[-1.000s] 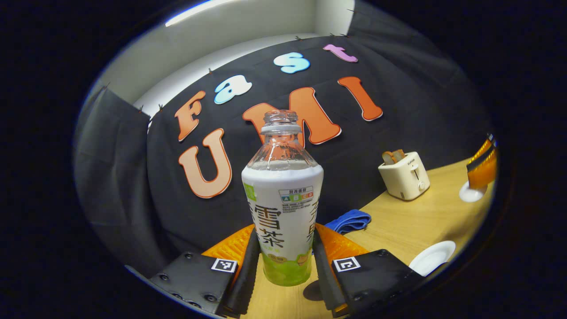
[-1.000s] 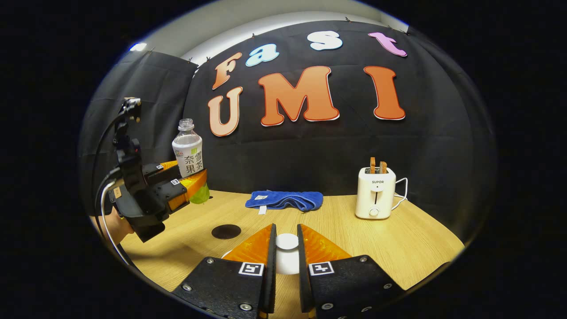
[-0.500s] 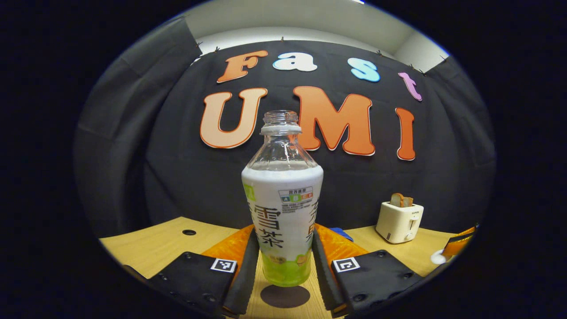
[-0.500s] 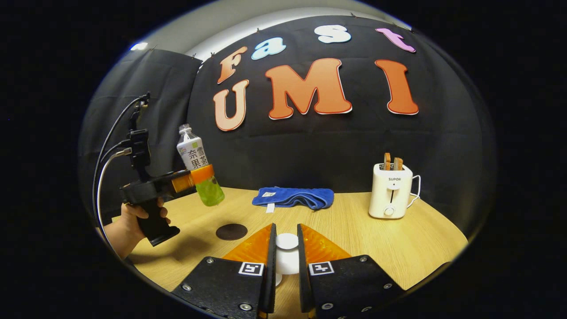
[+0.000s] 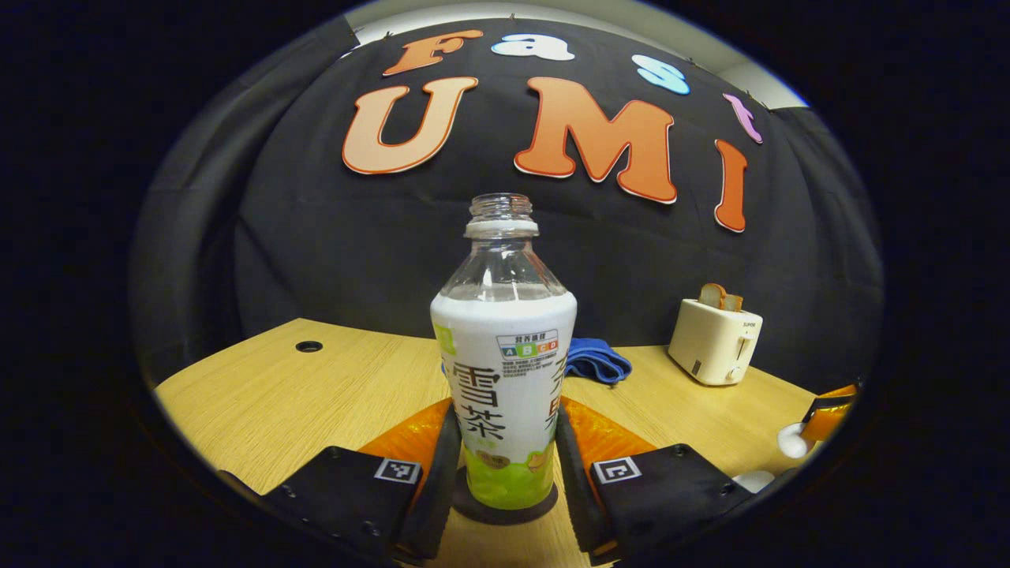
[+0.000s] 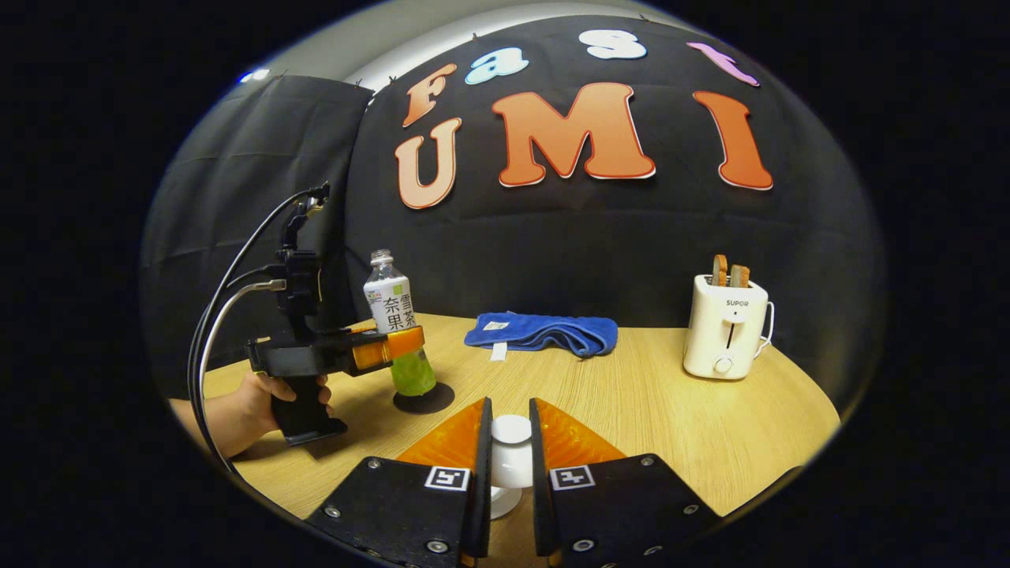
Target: Open the teacup lid with one hand, grasp the water bottle and pour water into the teacup with the other hand; after pouring, place the water bottle on the coaster and then close the teacup lid.
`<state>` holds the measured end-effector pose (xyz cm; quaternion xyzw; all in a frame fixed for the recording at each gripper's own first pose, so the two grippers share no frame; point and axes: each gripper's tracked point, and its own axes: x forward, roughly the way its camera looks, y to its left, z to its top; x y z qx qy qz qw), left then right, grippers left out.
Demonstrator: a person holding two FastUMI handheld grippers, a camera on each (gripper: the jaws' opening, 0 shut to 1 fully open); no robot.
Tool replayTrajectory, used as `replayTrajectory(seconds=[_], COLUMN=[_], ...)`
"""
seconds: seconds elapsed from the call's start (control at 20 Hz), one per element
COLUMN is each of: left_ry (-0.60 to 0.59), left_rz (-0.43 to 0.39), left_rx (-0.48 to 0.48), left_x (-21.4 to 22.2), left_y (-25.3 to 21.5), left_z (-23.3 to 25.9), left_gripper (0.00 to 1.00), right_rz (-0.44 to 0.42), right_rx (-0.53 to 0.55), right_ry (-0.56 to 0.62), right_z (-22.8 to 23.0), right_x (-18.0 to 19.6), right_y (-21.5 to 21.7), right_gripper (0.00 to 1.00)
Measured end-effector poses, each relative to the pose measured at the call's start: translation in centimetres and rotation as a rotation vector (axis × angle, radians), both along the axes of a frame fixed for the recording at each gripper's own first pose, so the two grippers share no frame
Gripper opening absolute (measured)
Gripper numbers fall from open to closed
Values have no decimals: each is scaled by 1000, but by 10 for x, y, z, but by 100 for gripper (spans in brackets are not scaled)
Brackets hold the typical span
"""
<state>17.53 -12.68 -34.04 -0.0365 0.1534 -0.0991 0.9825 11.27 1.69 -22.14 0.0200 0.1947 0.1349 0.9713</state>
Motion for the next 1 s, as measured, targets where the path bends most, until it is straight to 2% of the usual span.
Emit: replayTrajectory(seconds=[0.1, 0.3, 0.35, 0.4, 0.75, 0.9, 1.0], left_ry=[22, 41, 37, 39, 52, 53, 50], left_rz=[-9, -16, -16, -18, -38, -49, -58], left_rx=[14, 27, 26, 31, 30, 79, 106], left_x=[1, 2, 2, 4, 0, -6, -10], left_y=[-2, -2, -3, -3, -9, -10, -10], left_z=[-10, -18, -18, -19, -22, -24, -22], left_gripper=[63, 66, 67, 66, 72, 72, 75], right_rz=[8, 22, 25, 28, 28, 28, 29], right_rx=[-2, -14, -18, -19, -23, -16, -22], right_ry=[13, 42, 47, 52, 61, 62, 64], right_z=[-5, -16, -18, -19, -22, -21, -23], right_x=[2, 1, 1, 1, 1, 1, 0], right_y=[3, 8, 9, 10, 12, 15, 16], right_gripper=[22, 23, 19, 23, 23, 23, 23])
